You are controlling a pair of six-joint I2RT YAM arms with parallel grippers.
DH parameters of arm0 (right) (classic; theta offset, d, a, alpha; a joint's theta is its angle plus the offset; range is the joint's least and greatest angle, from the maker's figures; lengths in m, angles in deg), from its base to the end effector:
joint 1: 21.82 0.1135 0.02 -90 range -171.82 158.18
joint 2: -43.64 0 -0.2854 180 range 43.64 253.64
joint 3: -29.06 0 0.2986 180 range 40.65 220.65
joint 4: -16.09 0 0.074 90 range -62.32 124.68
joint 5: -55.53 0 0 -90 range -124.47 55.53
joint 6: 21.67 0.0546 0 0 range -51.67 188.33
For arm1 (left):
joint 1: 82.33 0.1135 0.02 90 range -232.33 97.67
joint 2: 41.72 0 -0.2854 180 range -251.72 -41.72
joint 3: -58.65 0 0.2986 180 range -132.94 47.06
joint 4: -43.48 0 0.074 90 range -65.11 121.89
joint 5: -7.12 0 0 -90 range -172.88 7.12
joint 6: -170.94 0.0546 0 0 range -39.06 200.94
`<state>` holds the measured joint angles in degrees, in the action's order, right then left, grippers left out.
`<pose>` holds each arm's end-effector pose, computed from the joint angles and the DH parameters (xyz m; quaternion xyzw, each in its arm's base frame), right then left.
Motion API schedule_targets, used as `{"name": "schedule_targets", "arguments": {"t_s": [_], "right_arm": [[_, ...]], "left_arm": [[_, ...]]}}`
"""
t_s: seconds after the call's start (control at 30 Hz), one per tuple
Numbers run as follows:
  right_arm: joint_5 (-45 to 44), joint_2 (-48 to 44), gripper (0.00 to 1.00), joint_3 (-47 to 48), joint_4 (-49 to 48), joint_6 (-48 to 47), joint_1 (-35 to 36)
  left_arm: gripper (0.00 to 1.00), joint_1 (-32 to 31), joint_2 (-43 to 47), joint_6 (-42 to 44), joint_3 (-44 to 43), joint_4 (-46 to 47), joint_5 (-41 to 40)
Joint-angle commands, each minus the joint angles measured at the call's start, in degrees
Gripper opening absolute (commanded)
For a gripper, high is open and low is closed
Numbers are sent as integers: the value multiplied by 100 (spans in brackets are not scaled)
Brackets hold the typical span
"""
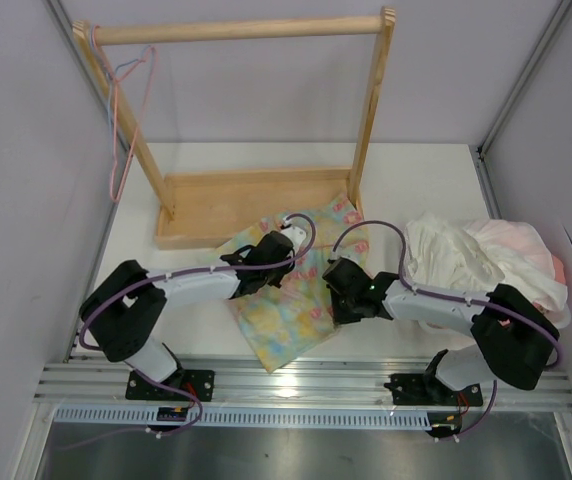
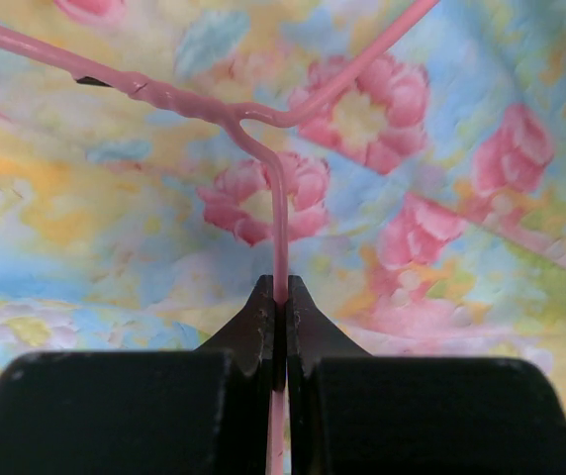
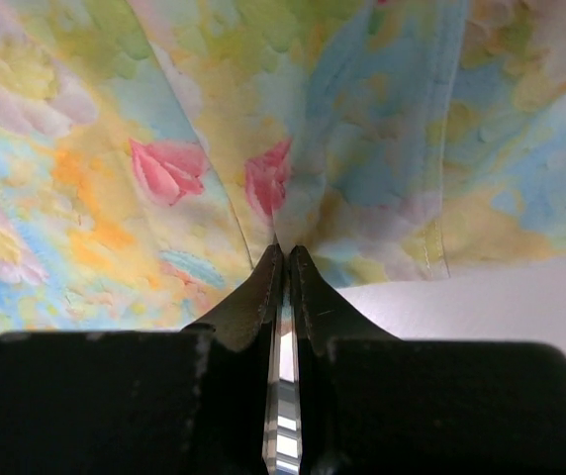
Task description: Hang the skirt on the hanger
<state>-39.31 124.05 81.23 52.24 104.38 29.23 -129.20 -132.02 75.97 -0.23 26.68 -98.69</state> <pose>0.1865 0.2234 0.1378 -0.1179 0.9671 0.1227 0.1889 0.2574 -0.2530 0.1489 0.2851 0.8817 -0.0388 0.3738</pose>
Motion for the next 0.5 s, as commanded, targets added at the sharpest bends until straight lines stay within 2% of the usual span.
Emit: {"name": "schedule_targets", "arguments": {"t_s": [0.0,0.03,0.07,0.13,0.17,0.27,0.47], "right_arm": [[19,334,7,371,-4,130,256],[-34,397,9,450,5,130,300],[-52,432,18,451,-12,147,318],[-8,371,29,451,-82,139,353],[18,310,41,442,-135,139,362],[-78,187,55,678,-57,174,371],[-623,-463,68,1197,725,34,135]], "left_arm": [[0,-32,469,-39,-132,232,43],[0,-24,583,-21,-158,92,17],[0,-24,645,-30,-175,21,-1],[0,-32,803,-13,-211,-154,34],[0,-24,934,-4,-219,-199,52],[0,-24,1041,14,-272,-435,192],[0,-24,1356,163,-465,-1024,228]]}}
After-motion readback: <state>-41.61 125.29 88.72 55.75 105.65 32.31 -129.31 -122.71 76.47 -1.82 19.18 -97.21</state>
